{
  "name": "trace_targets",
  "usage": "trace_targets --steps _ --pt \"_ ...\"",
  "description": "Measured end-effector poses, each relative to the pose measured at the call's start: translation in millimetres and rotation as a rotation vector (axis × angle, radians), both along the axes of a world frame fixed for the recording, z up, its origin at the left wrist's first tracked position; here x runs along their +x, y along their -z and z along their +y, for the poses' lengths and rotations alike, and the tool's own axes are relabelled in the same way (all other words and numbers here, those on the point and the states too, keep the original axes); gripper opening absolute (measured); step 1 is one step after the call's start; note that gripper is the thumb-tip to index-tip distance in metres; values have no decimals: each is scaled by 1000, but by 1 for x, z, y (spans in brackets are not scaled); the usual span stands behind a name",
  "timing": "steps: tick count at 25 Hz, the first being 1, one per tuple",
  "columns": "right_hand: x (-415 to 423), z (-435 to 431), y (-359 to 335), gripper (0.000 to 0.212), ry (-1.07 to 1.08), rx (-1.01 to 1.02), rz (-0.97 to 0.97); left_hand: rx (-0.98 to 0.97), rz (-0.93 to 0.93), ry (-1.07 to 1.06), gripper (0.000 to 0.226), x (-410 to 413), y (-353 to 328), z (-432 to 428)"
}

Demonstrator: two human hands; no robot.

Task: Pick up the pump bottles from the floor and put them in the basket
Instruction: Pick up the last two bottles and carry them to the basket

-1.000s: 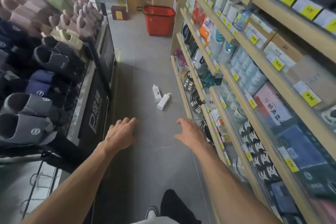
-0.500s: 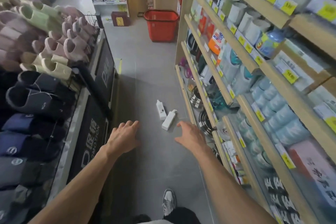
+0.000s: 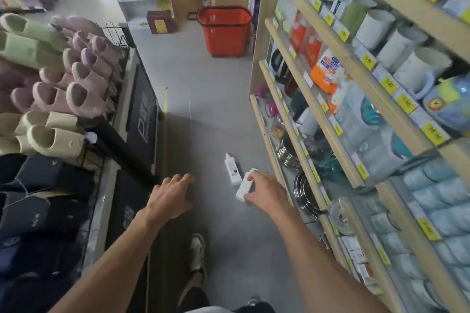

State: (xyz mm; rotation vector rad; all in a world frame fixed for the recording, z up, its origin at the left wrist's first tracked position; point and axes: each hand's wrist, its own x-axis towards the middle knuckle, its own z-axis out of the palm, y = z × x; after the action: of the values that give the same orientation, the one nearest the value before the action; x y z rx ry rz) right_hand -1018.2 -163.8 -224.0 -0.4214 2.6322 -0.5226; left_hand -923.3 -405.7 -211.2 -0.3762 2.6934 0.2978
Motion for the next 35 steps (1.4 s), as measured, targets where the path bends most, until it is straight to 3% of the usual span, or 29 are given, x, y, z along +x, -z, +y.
trace_targets --steps 4,11,21,27,31,35 --pt "-65 -55 3 52 128 -2 -16 -21 6 117 66 -98 2 -64" --pt "-152 -100 8 44 308 -18 -8 10 -5 300 69 -245 4 -98" --pt "-269 -93 72 50 223 66 -52 57 -52 270 69 -358 65 -71" --pt "-317 -94 168 52 215 62 -82 86 -77 252 65 -415 159 -60" --pt "-323 -96 273 54 245 75 -52 77 -182 243 64 -440 264 -71" --pt "-322 -97 399 56 283 141 -158 63 -327 283 64 -451 397 -79"
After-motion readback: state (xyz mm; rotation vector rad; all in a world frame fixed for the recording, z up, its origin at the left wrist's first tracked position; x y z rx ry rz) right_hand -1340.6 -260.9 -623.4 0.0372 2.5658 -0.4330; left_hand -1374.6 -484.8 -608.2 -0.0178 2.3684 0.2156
